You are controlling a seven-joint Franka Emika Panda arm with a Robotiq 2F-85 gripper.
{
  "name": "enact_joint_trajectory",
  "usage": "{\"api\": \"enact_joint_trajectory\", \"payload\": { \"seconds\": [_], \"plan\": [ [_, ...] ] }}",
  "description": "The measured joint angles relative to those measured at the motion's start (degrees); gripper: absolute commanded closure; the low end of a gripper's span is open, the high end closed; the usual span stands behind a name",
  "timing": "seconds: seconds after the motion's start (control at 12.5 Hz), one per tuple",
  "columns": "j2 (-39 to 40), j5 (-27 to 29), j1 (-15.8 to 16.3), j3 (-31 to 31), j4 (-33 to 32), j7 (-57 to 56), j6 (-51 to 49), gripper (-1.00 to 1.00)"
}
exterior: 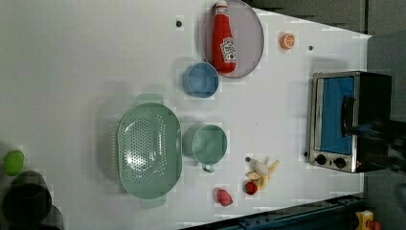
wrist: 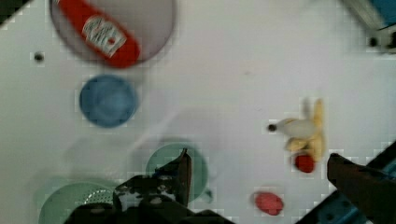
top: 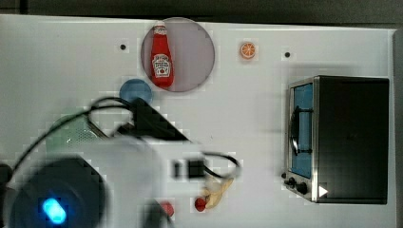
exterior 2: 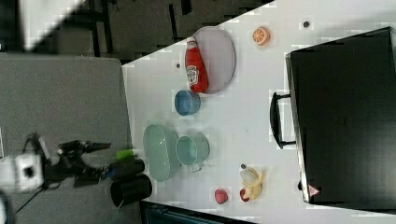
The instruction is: Drag strainer forwards.
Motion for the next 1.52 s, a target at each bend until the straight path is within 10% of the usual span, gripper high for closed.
{"api": "enact_joint_trajectory", "payload": {
  "seconds": [0.8, 1.52],
  "plan": [
    [24.9, 0.7, 2.8, 22.7, -3.1, 33.3, 19.9, -1.00],
    [47.1, -12.9, 3.5, 20.4, -2.9, 55.6, 37.7, -1.00]
  ]
}}
